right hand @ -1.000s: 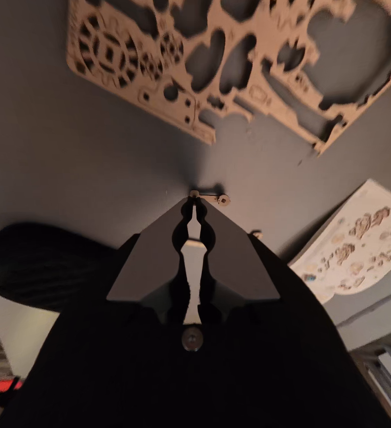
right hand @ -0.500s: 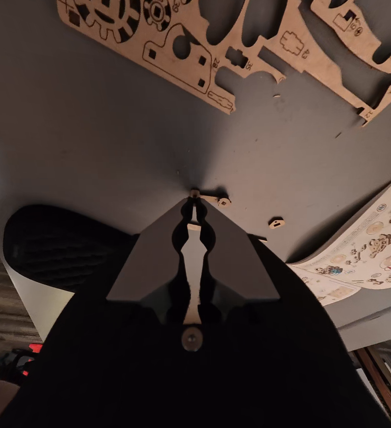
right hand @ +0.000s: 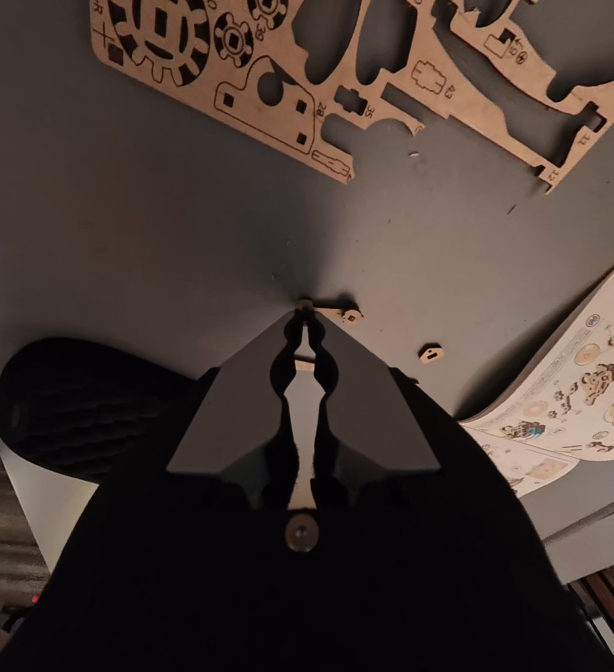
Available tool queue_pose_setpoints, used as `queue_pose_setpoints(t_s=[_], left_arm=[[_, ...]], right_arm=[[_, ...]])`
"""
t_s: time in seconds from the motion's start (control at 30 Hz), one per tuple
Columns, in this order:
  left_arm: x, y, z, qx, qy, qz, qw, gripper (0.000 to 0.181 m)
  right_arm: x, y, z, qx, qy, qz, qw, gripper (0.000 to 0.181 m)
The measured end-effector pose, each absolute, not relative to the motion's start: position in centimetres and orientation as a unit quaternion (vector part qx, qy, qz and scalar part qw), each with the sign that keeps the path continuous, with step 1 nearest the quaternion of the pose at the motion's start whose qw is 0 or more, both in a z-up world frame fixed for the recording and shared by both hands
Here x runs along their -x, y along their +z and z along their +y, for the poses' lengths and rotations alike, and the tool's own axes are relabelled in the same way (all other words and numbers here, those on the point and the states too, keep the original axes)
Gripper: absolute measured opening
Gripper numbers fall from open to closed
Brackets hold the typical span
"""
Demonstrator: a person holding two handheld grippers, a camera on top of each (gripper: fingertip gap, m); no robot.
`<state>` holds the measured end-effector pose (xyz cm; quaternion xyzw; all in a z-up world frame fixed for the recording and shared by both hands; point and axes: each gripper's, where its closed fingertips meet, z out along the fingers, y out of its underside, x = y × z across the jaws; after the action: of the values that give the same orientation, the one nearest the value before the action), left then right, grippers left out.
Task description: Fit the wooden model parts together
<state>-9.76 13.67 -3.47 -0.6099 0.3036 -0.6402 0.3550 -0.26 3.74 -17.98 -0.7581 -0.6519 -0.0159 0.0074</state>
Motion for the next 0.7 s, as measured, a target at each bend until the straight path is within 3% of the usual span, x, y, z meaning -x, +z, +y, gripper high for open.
queue_pose_setpoints(t_s=[0.03, 0.37, 0.43, 0.7], left_arm=[[9.8, -3.5, 13.7, 0.61, -0.639, 0.305, 0.356, 0.023], [9.5, -3.8, 13.6, 0.613, -0.638, 0.307, 0.35, 0.024], [9.4, -3.9, 13.6, 0.615, -0.637, 0.309, 0.347, 0.024], [9.4, -4.0, 13.7, 0.616, -0.636, 0.307, 0.348, 0.024]], right_arm=[[0.1, -17.9, 3.6, 0.76, -0.01, -0.65, 0.008, 0.001], [0.1, -17.7, 4.1, 0.807, 0.121, -0.568, 0.105, 0.002], [-0.1, -17.6, 4.1, 0.803, 0.115, -0.573, 0.119, 0.023], [0.4, -15.9, 4.4, 0.797, 0.176, -0.538, 0.211, 0.011]])
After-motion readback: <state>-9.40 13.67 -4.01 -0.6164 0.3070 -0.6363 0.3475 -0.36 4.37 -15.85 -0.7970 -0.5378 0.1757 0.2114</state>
